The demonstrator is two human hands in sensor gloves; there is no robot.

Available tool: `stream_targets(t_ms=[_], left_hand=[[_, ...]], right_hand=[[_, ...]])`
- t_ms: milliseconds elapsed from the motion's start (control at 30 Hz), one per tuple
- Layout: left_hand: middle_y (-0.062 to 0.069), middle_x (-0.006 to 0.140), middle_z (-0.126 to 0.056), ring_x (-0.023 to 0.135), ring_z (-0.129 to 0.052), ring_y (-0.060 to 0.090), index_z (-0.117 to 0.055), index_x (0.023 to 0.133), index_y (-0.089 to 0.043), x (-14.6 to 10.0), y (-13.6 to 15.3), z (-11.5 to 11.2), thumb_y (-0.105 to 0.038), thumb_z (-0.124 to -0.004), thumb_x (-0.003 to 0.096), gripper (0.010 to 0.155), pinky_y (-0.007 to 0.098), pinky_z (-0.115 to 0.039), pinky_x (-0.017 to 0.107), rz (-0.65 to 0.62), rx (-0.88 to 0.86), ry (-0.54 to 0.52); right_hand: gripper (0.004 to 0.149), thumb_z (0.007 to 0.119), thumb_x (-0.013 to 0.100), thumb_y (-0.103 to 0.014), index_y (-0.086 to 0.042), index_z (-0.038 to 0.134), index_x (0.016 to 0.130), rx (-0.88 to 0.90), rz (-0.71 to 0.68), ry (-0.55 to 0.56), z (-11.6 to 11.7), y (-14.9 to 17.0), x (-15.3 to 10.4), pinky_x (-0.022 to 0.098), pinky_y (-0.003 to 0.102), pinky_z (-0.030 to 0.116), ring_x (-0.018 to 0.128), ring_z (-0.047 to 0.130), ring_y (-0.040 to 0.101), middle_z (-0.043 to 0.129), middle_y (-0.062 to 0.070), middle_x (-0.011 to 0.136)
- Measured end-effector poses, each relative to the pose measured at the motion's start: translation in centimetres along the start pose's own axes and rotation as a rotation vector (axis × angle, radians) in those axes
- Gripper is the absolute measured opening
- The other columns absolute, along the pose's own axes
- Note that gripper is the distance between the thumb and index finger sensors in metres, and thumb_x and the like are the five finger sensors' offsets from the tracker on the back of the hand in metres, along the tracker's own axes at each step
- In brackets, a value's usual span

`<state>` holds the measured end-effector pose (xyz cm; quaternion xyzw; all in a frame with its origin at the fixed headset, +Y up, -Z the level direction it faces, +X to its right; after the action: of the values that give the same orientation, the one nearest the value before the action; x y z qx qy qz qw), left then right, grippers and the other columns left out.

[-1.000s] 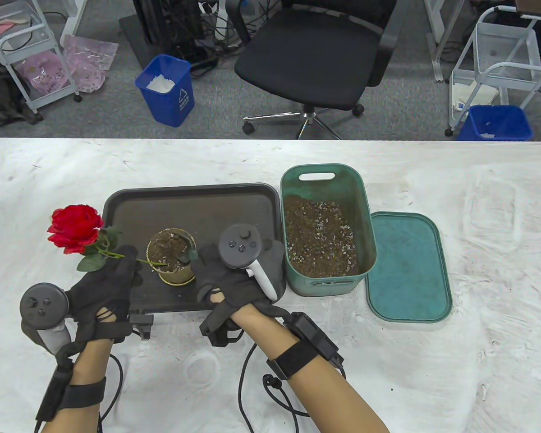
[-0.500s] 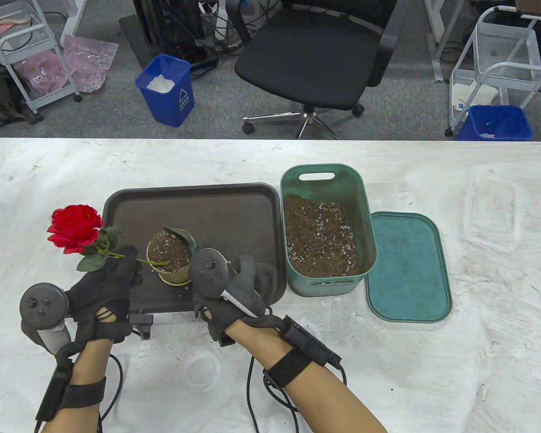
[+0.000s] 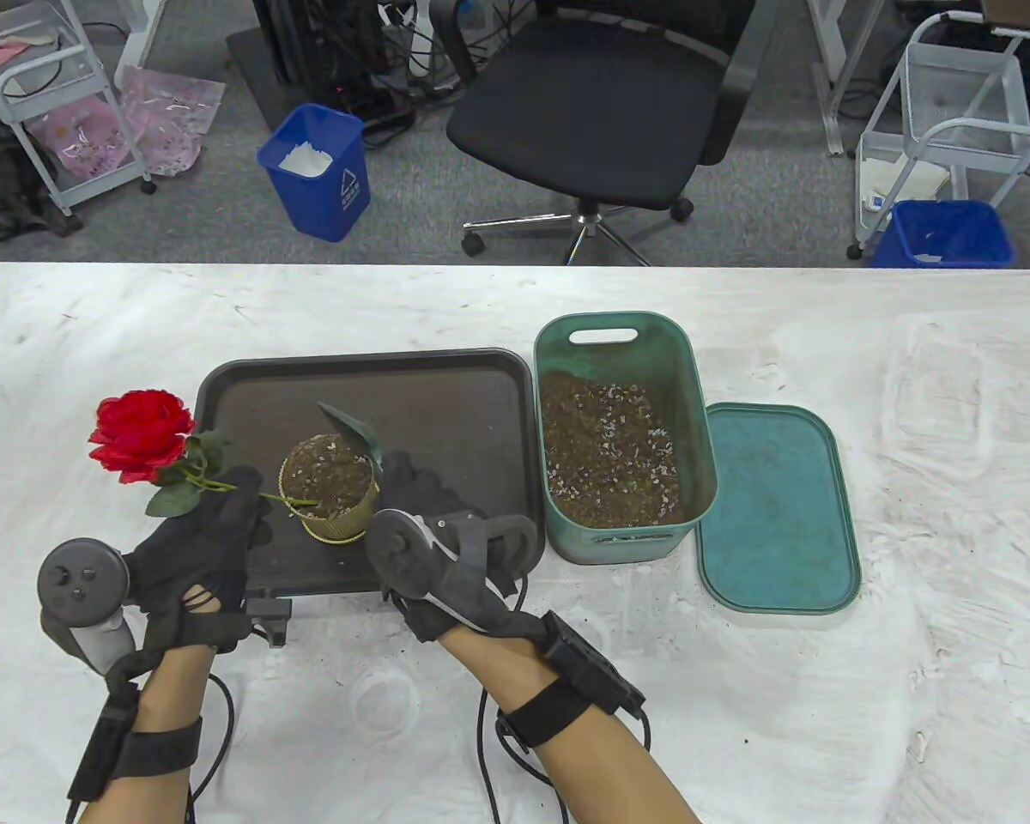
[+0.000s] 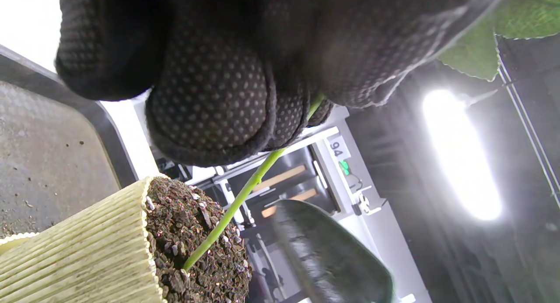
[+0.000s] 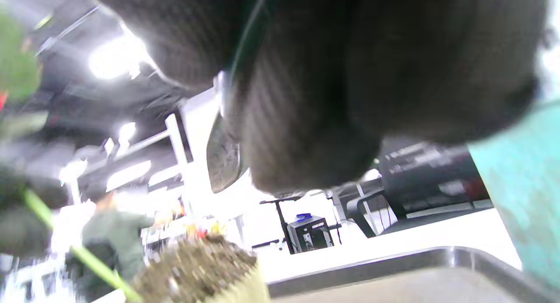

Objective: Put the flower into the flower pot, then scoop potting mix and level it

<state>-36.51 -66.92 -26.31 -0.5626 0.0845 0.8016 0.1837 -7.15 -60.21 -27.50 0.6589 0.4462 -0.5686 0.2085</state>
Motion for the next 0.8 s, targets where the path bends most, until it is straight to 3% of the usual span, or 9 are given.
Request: stream_targets(t_ms=[100, 200, 300, 400, 800], left_hand=[[0.002, 0.065, -0.104, 0.033, -0.113, 0.018, -0.097, 0.076, -0.022, 0.0, 0.0, 0.0, -0.044, -0.09, 0.0399, 0.042, 0.038, -0.095, 0.034, 0.001, 0.001, -0.002], [0.002, 0.065, -0.104, 0.033, -0.113, 0.018, -0.096, 0.076, -0.022, 0.0, 0.0, 0.1, -0.044, -0.09, 0.0399, 0.042, 0.038, -0.095, 0.034, 0.006, -0.003, -0.004], [0.002, 0.064, -0.104, 0.033, -0.113, 0.018, -0.096, 0.076, -0.022, 0.0, 0.0, 0.1, -0.044, -0.09, 0.0399, 0.042, 0.038, -0.095, 0.034, 0.006, -0.005, -0.003], [0.002, 0.064, -0.104, 0.033, -0.113, 0.018, -0.096, 0.076, -0.022, 0.0, 0.0, 0.1, -0.044, -0.09, 0.04, 0.042, 0.038, -0.095, 0.034, 0.006, -0.006, -0.001], [0.002, 0.065, -0.104, 0.033, -0.113, 0.018, -0.096, 0.076, -0.022, 0.1, 0.0, 0.0, -0.044, -0.09, 0.04, 0.042, 0.038, -0.095, 0.034, 0.009, -0.015, 0.002]], right_hand=[[0.057, 0.073, 0.043, -0.028, -0.005, 0.065, 0.096, 0.546, 0.232, -0.073, 1.5, 3.3, -1.2, 0.005, 0.036, 0.091, 0.016, 0.103, 0.022, 0.099, 0.013, 0.052], [0.055, 0.071, 0.045, -0.029, -0.016, 0.064, 0.098, 0.759, 0.363, -0.14, 4.6, 5.1, -2.7, 0.005, 0.034, 0.09, 0.016, 0.101, 0.02, 0.098, 0.01, 0.051], [0.052, 0.07, 0.046, -0.03, -0.021, 0.066, 0.097, 0.743, 0.391, -0.193, 6.7, 6.1, -3.3, 0.006, 0.033, 0.09, 0.017, 0.101, 0.018, 0.097, 0.009, 0.052], [0.052, 0.07, 0.046, -0.03, -0.021, 0.067, 0.097, 0.778, 0.357, -0.177, 7.8, 6.5, -3.7, 0.007, 0.033, 0.091, 0.018, 0.101, 0.019, 0.098, 0.009, 0.052], [0.053, 0.071, 0.045, -0.031, -0.025, 0.067, 0.097, 0.735, 0.31, -0.238, 10.1, 6.9, -4.3, 0.011, 0.036, 0.091, 0.023, 0.102, 0.022, 0.097, 0.009, 0.055]])
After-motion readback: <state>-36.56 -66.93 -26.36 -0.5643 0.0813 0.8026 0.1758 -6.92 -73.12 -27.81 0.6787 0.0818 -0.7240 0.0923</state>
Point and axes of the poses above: the tracker on the back of each hand, its own y axis roughly to the little-finger side, its own x axis roughly from the wrist to the fingertips, z = x × y, the point moved 5 cm from there along x, roughly from the wrist to the fingertips
